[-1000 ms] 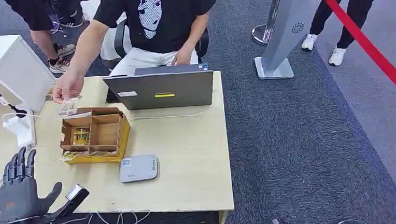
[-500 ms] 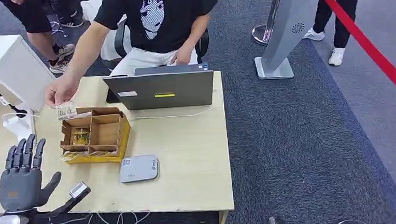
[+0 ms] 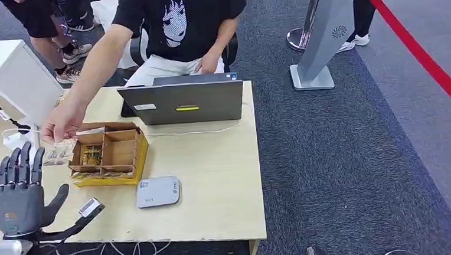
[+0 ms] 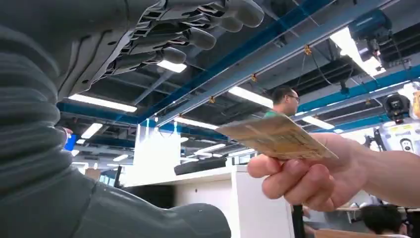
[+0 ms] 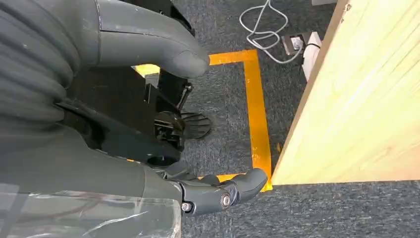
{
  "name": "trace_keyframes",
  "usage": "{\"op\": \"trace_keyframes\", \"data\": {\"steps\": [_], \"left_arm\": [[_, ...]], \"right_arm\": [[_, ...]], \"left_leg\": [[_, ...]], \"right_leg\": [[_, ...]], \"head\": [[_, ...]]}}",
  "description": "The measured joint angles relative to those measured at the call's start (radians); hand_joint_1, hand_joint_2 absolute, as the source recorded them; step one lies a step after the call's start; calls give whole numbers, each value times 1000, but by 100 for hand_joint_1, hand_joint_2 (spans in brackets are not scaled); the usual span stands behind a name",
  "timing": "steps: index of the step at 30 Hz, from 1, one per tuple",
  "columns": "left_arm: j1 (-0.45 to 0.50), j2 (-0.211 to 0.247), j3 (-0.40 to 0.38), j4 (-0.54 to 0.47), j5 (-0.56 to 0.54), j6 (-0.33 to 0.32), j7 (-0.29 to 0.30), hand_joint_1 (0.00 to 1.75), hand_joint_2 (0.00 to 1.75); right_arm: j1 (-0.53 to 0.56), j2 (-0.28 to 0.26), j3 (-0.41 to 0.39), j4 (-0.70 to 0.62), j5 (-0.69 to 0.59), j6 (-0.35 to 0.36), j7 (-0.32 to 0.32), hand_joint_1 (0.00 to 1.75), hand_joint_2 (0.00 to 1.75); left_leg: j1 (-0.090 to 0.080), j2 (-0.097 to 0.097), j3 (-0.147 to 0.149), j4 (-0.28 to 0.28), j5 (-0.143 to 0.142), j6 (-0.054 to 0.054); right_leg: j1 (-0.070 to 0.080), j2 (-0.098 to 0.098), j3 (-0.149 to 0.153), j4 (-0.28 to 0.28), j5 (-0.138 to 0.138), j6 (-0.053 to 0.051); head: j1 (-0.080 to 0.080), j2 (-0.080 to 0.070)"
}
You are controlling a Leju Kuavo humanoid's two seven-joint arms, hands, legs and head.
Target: Pass the card to the sensor for recognition and then transmit it.
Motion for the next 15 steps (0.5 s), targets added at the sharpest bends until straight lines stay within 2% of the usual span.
{"op": "trace_keyframes", "data": {"steps": [6, 10, 15], "left_arm": [[-55, 17, -32, 20, 0, -55, 74, 0, 175], [-116, 49, -53, 100, 8, -85, 87, 0, 175], [-152, 71, -72, 175, 14, -74, 88, 0, 175]], "right_arm": [[0, 0, 3, 0, -1, 0, 4, 0, 175], [-1, 0, 10, 0, 0, 0, 8, 0, 175], [-1, 0, 19, 0, -2, -3, 11, 0, 175]], "left_leg": [[0, 0, 0, 0, 0, 0], [0, 0, 0, 0, 1, 0], [0, 0, 0, 0, 1, 0]], "right_leg": [[0, 0, 0, 0, 0, 0], [0, 0, 2, 1, 1, 0], [0, 0, 2, 1, 1, 0]], "head": [[0, 0], [0, 0], [1, 0]]}}
